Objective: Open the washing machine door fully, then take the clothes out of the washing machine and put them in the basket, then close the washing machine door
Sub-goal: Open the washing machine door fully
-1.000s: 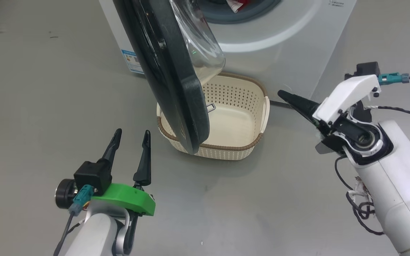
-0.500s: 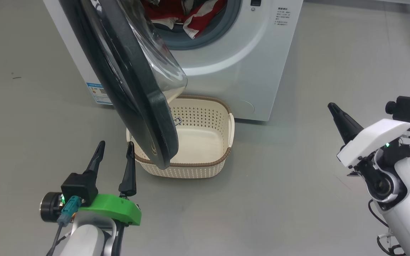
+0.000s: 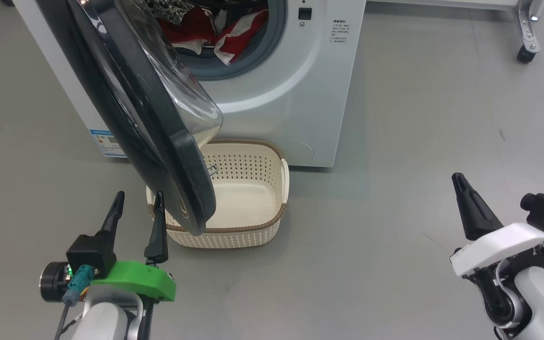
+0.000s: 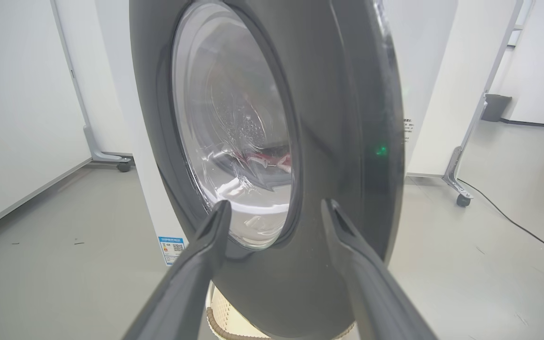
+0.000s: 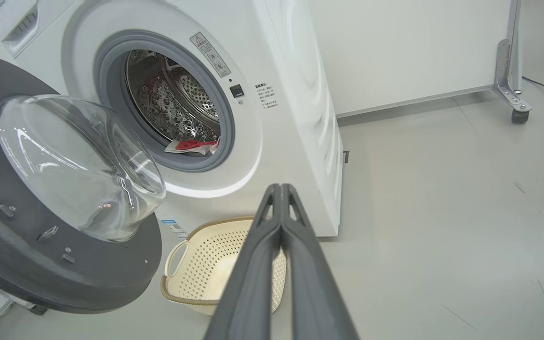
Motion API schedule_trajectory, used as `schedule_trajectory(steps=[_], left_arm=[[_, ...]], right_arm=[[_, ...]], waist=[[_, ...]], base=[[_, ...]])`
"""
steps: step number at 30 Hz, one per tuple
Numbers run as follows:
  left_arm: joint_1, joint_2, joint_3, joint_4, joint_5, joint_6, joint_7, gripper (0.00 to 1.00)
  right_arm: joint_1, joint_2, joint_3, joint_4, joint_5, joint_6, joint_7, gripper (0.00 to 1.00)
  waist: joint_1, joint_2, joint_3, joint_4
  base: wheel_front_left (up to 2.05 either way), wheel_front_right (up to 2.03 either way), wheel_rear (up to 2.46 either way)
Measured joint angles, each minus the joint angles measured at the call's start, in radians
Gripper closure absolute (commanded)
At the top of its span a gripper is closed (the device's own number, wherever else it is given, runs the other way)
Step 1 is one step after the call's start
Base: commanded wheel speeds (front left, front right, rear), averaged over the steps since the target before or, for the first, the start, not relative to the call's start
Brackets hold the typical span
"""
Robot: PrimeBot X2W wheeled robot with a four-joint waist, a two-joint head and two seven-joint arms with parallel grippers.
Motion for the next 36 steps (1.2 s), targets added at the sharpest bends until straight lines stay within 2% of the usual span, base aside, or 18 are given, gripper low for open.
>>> schedule_trajectory(steps=[3,4,5,6,11,16,22,31,36], left_arm=[[0.002,0.000,0.015,0.000,0.001,0.000,0.000,0.00],[0.004,0.000,0.017,-0.001,0.001,0.000,0.000,0.00],[0.006,0.000,0.018,-0.001,0.003,-0.002,0.000,0.00],[0.007,0.000,0.020,-0.001,0.005,-0.007,0.000,0.00],[0.015,0.000,0.026,-0.001,0.008,-0.009,0.000,0.00],[0.020,0.000,0.028,0.001,0.008,-0.018,0.000,0.00],[0.030,-0.001,0.045,0.001,0.010,-0.021,0.000,0.00],[0.036,-0.003,0.051,0.001,0.018,-0.026,0.000,0.00],[0.037,-0.004,0.053,0.001,0.027,-0.026,0.000,0.00]], right_arm=[[0.028,-0.002,0.001,-0.004,-0.046,-0.018,-0.050,1.00],[0.035,-0.005,0.000,-0.008,-0.063,-0.027,-0.058,0.65],[0.042,-0.006,-0.004,-0.012,-0.075,-0.032,-0.059,0.04],[0.048,-0.005,-0.008,-0.015,-0.080,-0.038,-0.059,0.00],[0.065,-0.006,-0.013,-0.040,-0.131,-0.050,-0.059,0.00],[0.094,-0.001,-0.034,-0.065,-0.165,-0.079,-0.059,0.00],[0.143,0.034,-0.077,-0.112,-0.205,-0.101,-0.059,0.00],[0.170,0.099,-0.189,-0.201,-0.253,-0.103,-0.059,0.00],[0.207,0.114,-0.204,-0.211,-0.278,-0.100,-0.059,0.00]], waist=[[0.0000,0.0000,-0.003,-0.010],[0.0000,0.0000,-0.004,-0.014],[0.0000,0.0000,-0.006,-0.017],[0.0000,0.0000,-0.007,-0.019],[0.0000,0.0000,-0.012,-0.029],[0.0000,0.0000,-0.016,-0.036],[0.0000,0.0000,-0.020,-0.040],[0.0000,0.0000,-0.018,-0.045],[0.0000,0.0000,-0.017,-0.046]], base=[[0.00,0.00,0.00],[0.00,0.00,0.00],[0.00,0.00,0.00],[0.00,0.00,0.00],[0.00,0.00,0.00],[0.00,0.00,0.00],[0.00,0.00,0.00],[0.00,0.00,0.00],[0.00,0.00,0.00]])
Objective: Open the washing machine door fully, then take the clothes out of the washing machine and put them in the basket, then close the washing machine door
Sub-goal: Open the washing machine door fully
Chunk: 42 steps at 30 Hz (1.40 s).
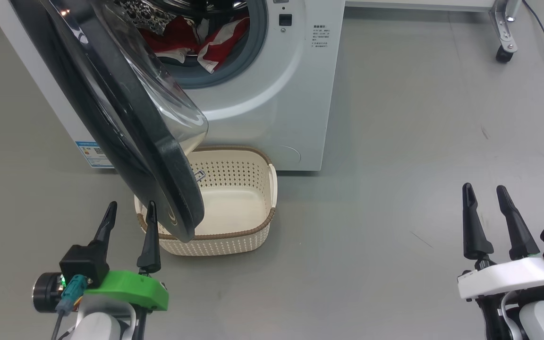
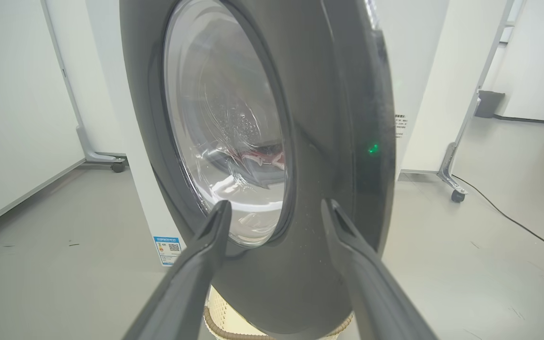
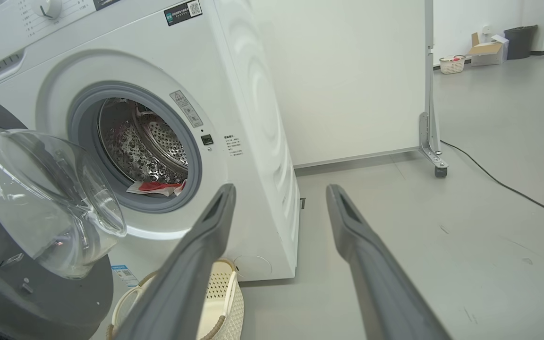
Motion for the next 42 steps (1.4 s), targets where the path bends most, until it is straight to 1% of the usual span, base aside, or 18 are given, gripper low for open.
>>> schedule_trajectory(steps=[14,22,39,42], left_arm=[[0.004,-0.002,0.002,0.003,0.009,-0.016,0.000,0.00],[0.005,-0.003,0.005,0.005,0.016,-0.018,0.000,0.00],[0.008,-0.005,0.009,0.024,0.016,-0.030,0.000,0.00],[0.008,-0.006,0.010,0.027,0.016,-0.030,0.000,0.00]], right_arm=[[0.048,0.022,-0.021,-0.007,-0.048,0.035,0.000,0.00],[0.066,0.040,-0.045,-0.007,-0.069,0.038,0.000,0.00],[0.083,0.072,-0.076,-0.006,-0.110,0.071,0.000,0.00],[0.083,0.077,-0.081,-0.006,-0.113,0.071,0.000,0.00]], waist=[[0.0000,0.0000,0.004,0.007],[0.0000,0.0000,0.004,0.010],[0.0000,0.0000,0.003,0.008],[0.0000,0.0000,0.003,0.008]], base=[[0.00,0.00,0.00],[0.00,0.00,0.00],[0.00,0.00,0.00],[0.00,0.00,0.00]])
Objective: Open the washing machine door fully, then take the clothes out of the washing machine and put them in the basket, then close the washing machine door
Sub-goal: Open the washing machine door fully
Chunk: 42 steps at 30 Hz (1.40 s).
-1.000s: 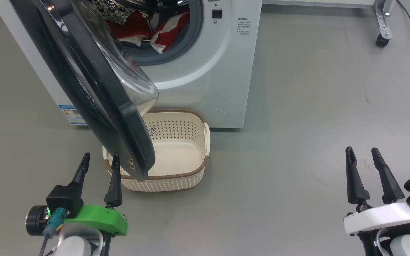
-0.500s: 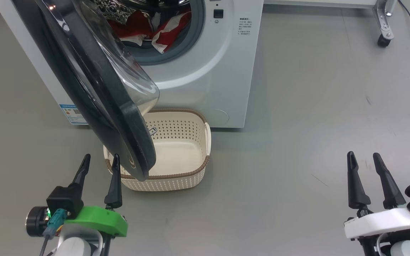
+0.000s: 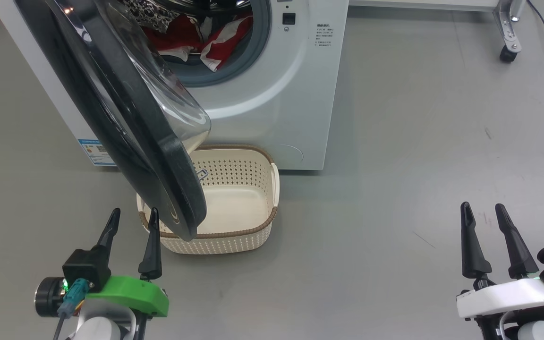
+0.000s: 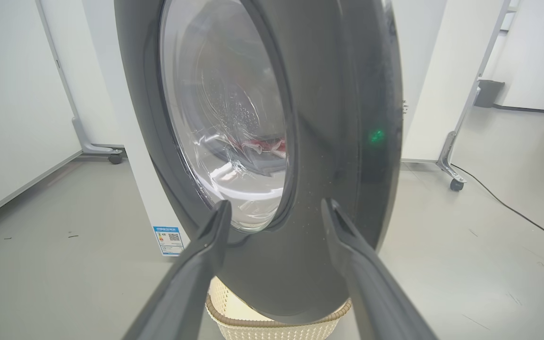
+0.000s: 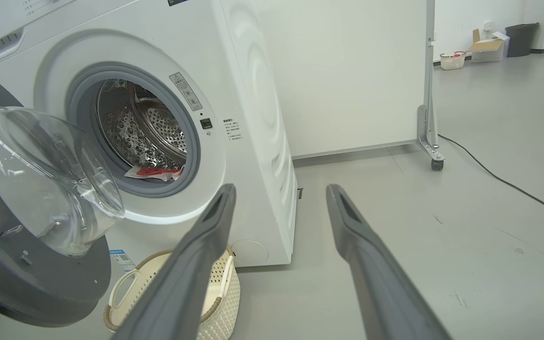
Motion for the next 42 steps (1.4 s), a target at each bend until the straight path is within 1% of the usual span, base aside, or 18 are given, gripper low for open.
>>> schedule_trajectory(steps=[12,13,14,15,16,21,23,30,31,40,42], left_arm=[[0.000,-0.001,0.006,0.006,0.002,-0.004,0.000,0.00],[0.000,-0.001,0.007,0.006,0.003,-0.005,0.000,0.04],[0.000,-0.001,0.008,0.006,0.003,-0.009,0.000,0.51],[0.000,-0.001,0.010,0.006,0.003,-0.012,0.000,0.80],[0.000,-0.002,0.010,0.006,0.003,-0.013,0.000,1.00],[0.000,-0.002,0.009,0.006,0.003,-0.013,0.000,1.00],[0.000,-0.002,0.009,0.007,0.003,-0.014,0.000,1.00],[0.000,-0.003,0.014,0.001,0.003,-0.019,0.000,1.00],[0.000,-0.003,0.018,-0.007,0.003,-0.019,0.000,1.00],[-0.032,-0.004,0.071,-0.115,0.011,-0.019,0.000,1.00],[-0.051,-0.005,0.084,-0.138,0.013,-0.018,0.000,1.00]], right_arm=[[0.000,0.023,-0.017,0.005,-0.018,0.017,0.000,0.00],[0.000,0.024,-0.018,0.006,-0.019,0.017,0.000,0.00],[0.001,0.025,-0.020,0.006,-0.020,0.017,0.000,0.00],[0.001,0.025,-0.021,0.007,-0.022,0.017,0.000,0.00],[0.001,0.026,-0.023,0.008,-0.026,0.017,0.000,0.00],[0.001,0.031,-0.027,0.011,-0.027,0.018,0.000,0.00],[0.001,0.033,-0.029,0.013,-0.029,0.026,0.000,0.00],[0.003,0.047,-0.036,0.017,-0.038,0.030,0.000,0.00],[0.003,0.049,-0.037,0.018,-0.040,0.035,0.000,0.00],[0.003,0.062,-0.045,0.023,-0.054,0.038,0.000,0.00],[0.003,0.063,-0.046,0.025,-0.061,0.044,0.000,0.00]], waist=[[0.0000,0.0000,0.003,0.000],[0.0000,0.0000,0.003,0.000],[0.0000,0.0000,0.003,0.000],[0.0000,0.0000,0.003,0.000],[0.0000,0.0000,0.003,-0.001],[0.0000,0.0000,0.003,-0.001],[0.0000,0.0000,0.003,-0.002],[0.0000,0.0000,0.003,-0.002],[0.0000,0.0000,0.002,-0.002],[0.0000,0.0000,-0.001,-0.002],[0.0000,0.0000,-0.001,-0.003]], base=[[0.00,0.00,0.00],[0.00,0.00,0.00],[0.00,0.00,0.00],[0.00,0.00,0.00],[0.00,0.00,0.00],[0.00,0.00,0.00],[0.00,0.00,0.00],[0.00,0.00,0.00],[0.00,0.00,0.00],[0.00,0.00,0.00],[0.00,0.00,0.00]])
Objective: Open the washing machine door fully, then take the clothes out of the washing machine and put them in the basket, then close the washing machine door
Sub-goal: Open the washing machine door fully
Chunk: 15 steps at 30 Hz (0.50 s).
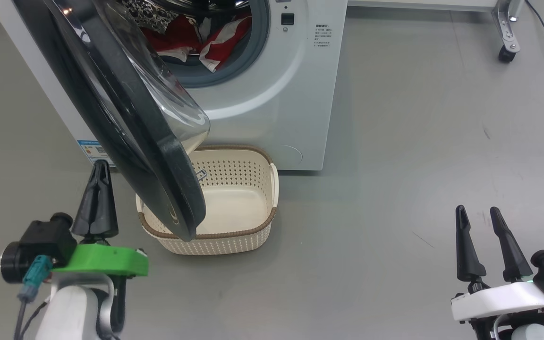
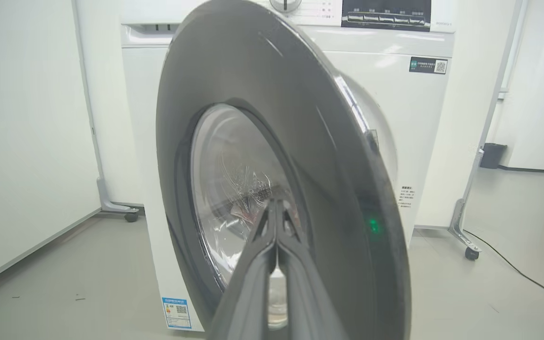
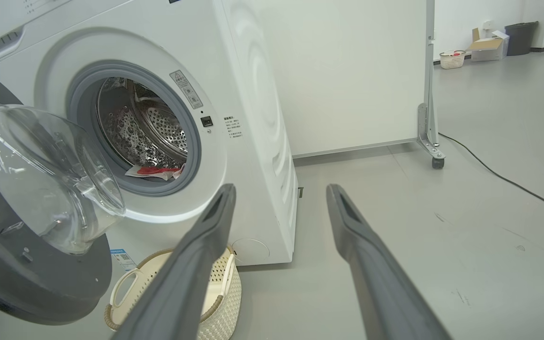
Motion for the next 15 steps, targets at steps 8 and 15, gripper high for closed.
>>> schedule_trajectory(steps=[8,15], left_arm=[[-0.081,-0.003,0.035,-0.095,-0.005,0.000,-0.005,1.00],[-0.132,-0.004,0.035,-0.165,0.005,-0.004,-0.006,1.00]], right_arm=[[0.000,0.006,-0.007,0.007,-0.002,0.007,0.000,0.00],[0.000,0.018,-0.007,0.013,-0.010,0.008,0.000,0.00]], waist=[[0.0000,0.0000,-0.003,-0.001],[0.0000,0.0000,-0.006,-0.005]], base=[[0.00,0.00,0.00],[0.00,0.00,0.00]])
